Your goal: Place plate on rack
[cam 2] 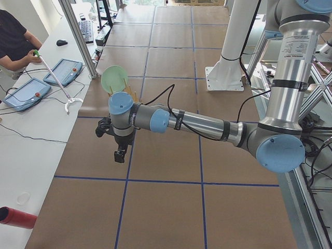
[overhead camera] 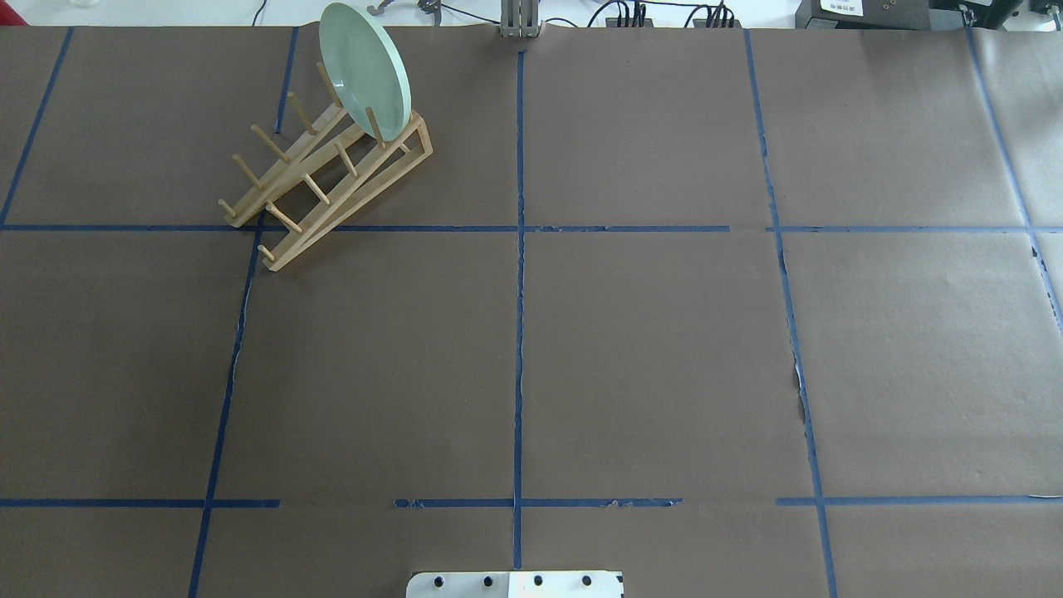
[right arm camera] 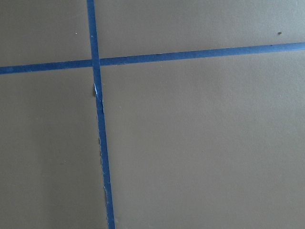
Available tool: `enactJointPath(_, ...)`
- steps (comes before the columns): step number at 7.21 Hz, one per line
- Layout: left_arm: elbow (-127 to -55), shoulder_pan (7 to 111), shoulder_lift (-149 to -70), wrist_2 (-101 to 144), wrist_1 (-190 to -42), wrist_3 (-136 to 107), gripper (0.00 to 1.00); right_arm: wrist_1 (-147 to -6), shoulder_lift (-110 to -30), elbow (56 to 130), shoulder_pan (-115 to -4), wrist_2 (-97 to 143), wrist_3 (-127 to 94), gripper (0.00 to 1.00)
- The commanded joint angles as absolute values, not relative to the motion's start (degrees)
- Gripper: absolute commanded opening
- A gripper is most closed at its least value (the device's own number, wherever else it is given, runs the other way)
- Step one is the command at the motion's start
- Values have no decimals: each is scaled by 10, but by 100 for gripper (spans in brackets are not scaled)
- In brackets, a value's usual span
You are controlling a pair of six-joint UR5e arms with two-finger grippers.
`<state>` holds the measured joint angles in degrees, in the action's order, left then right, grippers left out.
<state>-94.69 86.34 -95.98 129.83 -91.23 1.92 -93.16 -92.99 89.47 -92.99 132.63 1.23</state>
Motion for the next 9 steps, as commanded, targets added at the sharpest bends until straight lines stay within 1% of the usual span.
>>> enactJointPath(1, -947, 867, -908, 1309, -920, 47, 100, -932, -930, 895, -930, 1326, 12, 100)
enactJointPath(2, -947, 870, -888, 1341, -921, 49, 100, -932, -930, 894, -930, 1326, 13, 100)
enactJointPath(3, -947, 870, -883, 1344, -924, 49, 100, -932, -930, 894, -930, 1326, 12, 100)
enactJointPath(9, -939, 884, -883, 1339, -921, 49, 100, -932, -930, 894, -930, 1326, 12, 100)
